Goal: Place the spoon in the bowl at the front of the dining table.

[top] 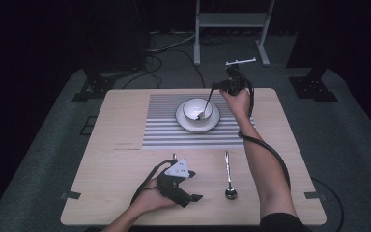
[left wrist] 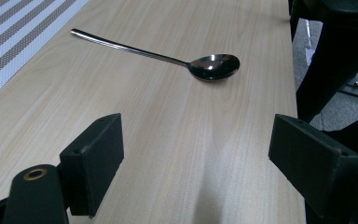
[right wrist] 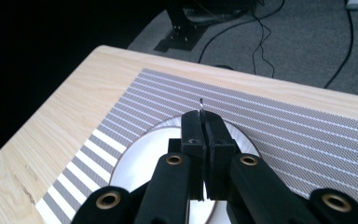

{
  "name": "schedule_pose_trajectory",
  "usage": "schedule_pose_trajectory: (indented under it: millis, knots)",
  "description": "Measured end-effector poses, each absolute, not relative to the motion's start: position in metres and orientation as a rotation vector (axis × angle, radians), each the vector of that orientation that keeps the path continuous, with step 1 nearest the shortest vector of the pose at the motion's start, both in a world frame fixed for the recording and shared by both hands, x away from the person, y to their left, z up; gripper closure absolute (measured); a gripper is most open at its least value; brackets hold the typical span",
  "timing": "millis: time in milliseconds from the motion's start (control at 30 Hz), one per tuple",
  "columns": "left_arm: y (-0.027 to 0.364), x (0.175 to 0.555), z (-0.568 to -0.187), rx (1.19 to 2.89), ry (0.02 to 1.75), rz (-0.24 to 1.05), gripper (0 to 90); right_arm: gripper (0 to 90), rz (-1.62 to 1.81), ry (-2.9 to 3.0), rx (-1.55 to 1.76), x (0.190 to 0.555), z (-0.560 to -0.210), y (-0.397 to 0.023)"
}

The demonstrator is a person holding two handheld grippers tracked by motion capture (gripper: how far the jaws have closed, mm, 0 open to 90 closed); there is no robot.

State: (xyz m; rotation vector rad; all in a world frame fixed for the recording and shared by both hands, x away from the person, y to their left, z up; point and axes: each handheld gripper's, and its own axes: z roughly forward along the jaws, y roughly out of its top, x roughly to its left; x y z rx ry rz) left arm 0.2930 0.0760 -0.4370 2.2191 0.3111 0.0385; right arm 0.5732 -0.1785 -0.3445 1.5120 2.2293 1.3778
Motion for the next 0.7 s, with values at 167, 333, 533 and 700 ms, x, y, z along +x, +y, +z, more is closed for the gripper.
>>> schedule_pose_trajectory:
  millis: [167,333,533,700]
  knots:
    - [0.076,0.293,-0.438,2.221,0.31,0.037,16.9,86.5,1.362,2.257,1.506,0.572,-0.346,-0.183]
    - [0.076,0.294,-0.438,2.219,0.314,0.037,16.9,84.9,1.349,2.274,1.513,0.571,-0.349,-0.188]
    - [0.076,0.293,-0.437,2.219,0.312,0.039,16.9,82.4,1.33,2.289,1.521,0.569,-0.35,-0.191]
    - [0.077,0.294,-0.436,2.208,0.325,0.033,16.9,79.3,1.31,2.303,1.524,0.568,-0.351,-0.192]
